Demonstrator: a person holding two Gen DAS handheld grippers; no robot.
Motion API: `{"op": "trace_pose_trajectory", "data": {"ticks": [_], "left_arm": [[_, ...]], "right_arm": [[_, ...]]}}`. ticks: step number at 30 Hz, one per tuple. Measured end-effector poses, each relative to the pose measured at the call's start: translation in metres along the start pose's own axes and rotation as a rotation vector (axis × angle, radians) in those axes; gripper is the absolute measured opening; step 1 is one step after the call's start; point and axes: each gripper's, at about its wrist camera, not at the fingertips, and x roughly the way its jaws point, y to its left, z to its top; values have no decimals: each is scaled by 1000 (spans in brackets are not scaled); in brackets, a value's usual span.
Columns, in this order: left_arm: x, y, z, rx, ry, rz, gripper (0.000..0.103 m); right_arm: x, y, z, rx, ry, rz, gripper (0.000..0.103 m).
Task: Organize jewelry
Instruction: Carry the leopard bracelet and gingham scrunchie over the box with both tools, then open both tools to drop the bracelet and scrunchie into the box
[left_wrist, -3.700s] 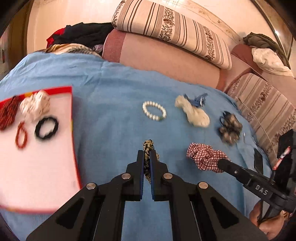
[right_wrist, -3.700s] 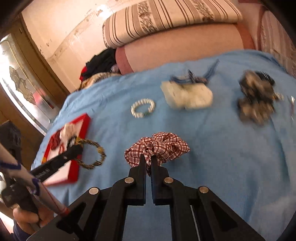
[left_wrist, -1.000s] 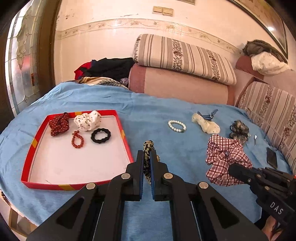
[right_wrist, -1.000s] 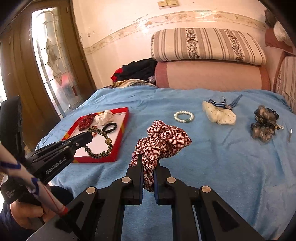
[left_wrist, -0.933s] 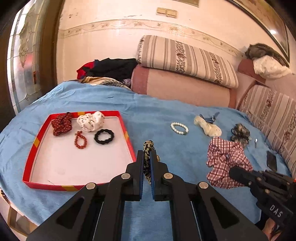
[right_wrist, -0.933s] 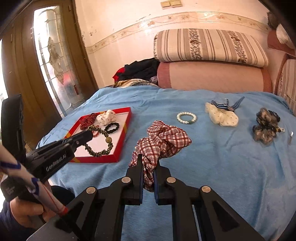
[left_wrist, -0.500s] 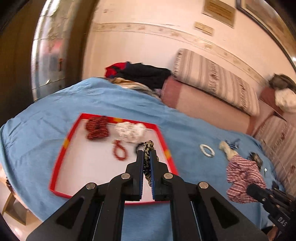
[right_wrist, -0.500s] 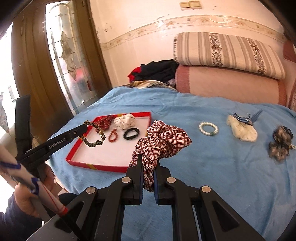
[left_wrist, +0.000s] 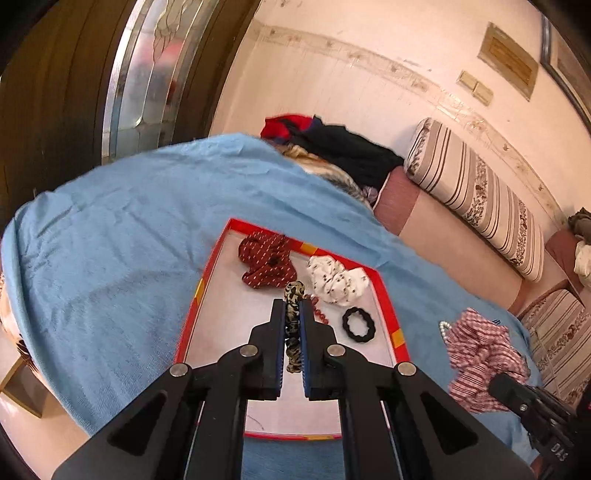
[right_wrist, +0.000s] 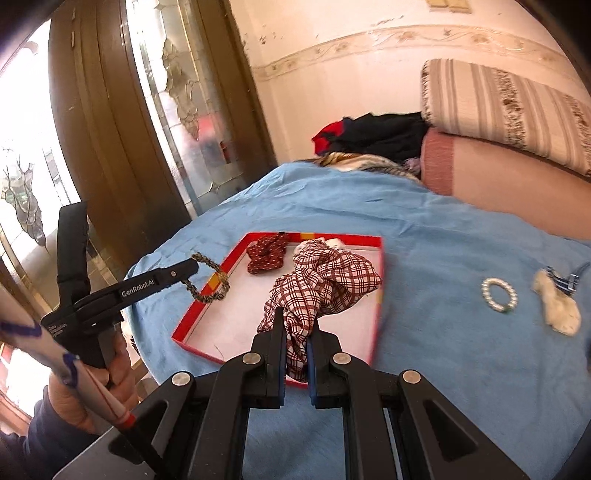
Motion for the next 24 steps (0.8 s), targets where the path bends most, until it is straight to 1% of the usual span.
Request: {"op": "trace_pose_trajectory", "data": {"ticks": [2,3,6,12,14,19,24], "left_arm": [[10,4,1,-1,32,-12,6],[18,7,1,-9,57,-27,6],[34,15,3,-38,98,-39,6],[55,28,9,-70,131,-23,6],[62,30,11,-76,140,-17,6],[74,31,16,-61,153,-7,6],[88,31,15,-62,183,-2,6]], "right_arm": [[16,1,2,11,25,15,9],[28,2,3,15,42,21,9],[52,2,3,37,87,43,10],[86,6,9,44,130,56,10],[97,6,10,40,146,45,10],[123,-2,8,70,197,51,10],[135,-8,7,79,215,35,10]]}}
